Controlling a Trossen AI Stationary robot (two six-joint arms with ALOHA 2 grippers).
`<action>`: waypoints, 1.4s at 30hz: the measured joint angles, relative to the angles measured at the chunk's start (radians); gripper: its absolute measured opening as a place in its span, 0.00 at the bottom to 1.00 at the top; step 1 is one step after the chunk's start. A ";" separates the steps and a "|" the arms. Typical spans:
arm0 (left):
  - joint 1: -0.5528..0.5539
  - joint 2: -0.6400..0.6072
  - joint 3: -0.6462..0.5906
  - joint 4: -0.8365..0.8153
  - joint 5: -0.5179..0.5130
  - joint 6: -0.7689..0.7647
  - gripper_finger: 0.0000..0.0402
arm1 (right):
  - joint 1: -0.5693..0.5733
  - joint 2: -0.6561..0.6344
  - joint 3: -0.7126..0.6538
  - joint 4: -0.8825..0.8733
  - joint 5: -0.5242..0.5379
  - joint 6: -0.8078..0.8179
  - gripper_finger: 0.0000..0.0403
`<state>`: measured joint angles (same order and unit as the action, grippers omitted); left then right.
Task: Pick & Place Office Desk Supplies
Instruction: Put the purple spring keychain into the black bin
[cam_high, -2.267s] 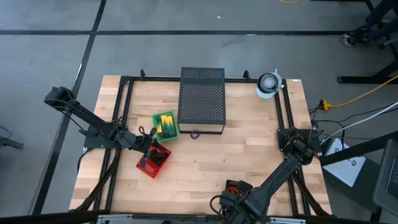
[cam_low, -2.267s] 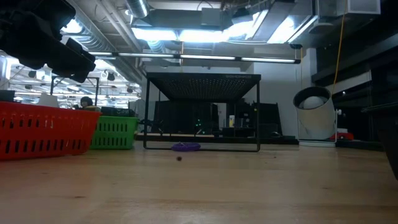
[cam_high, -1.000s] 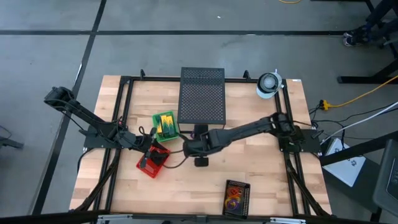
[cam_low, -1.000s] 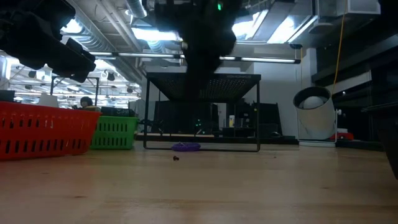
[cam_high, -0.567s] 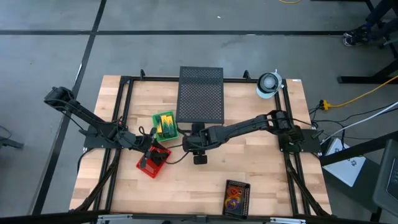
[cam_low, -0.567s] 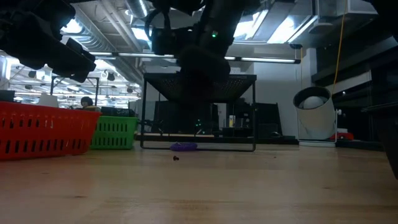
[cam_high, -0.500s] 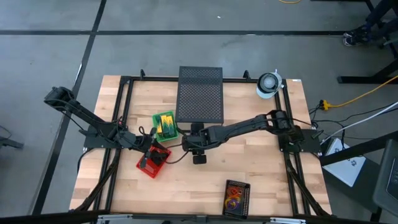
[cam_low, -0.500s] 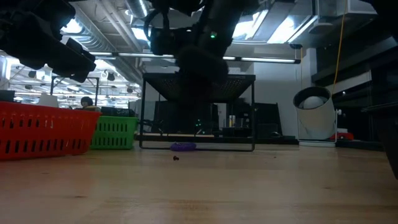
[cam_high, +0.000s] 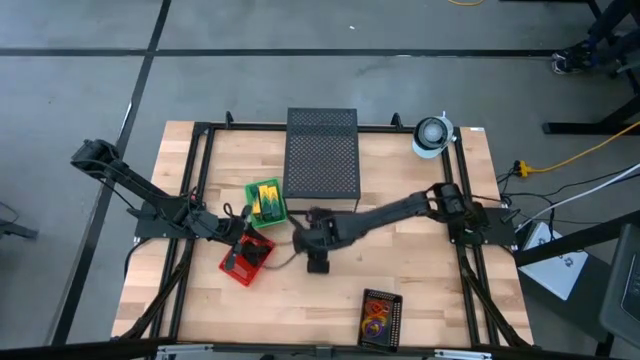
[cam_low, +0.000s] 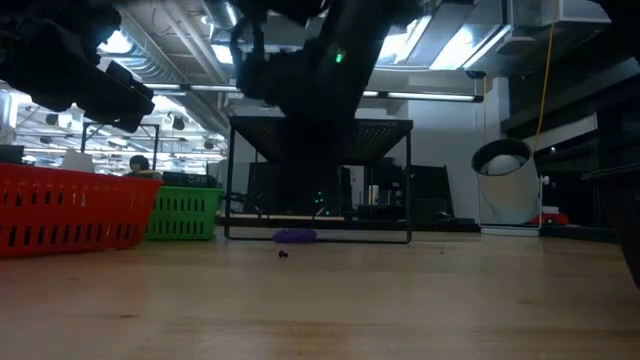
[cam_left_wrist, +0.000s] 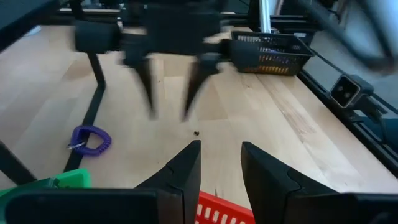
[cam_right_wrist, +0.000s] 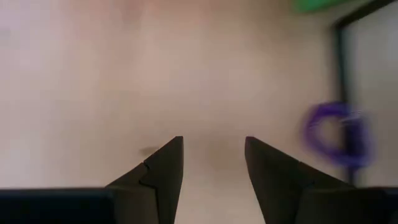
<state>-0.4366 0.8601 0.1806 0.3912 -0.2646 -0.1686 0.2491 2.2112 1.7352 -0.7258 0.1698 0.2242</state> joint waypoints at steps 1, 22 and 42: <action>0.000 0.000 0.000 0.001 0.017 -0.001 0.27 | 0.024 0.000 0.000 0.000 -0.004 0.037 0.43; 0.078 0.771 0.793 -0.738 -0.189 0.326 0.26 | 0.383 -0.189 0.000 0.072 0.614 0.319 0.43; 0.316 1.060 1.041 -0.938 -0.223 0.438 0.27 | 0.438 -0.194 0.000 -0.041 0.675 0.345 0.43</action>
<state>-0.1206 1.9198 1.2221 -0.5464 -0.4877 0.2693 0.6872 2.0174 1.7351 -0.7667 0.8452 0.5689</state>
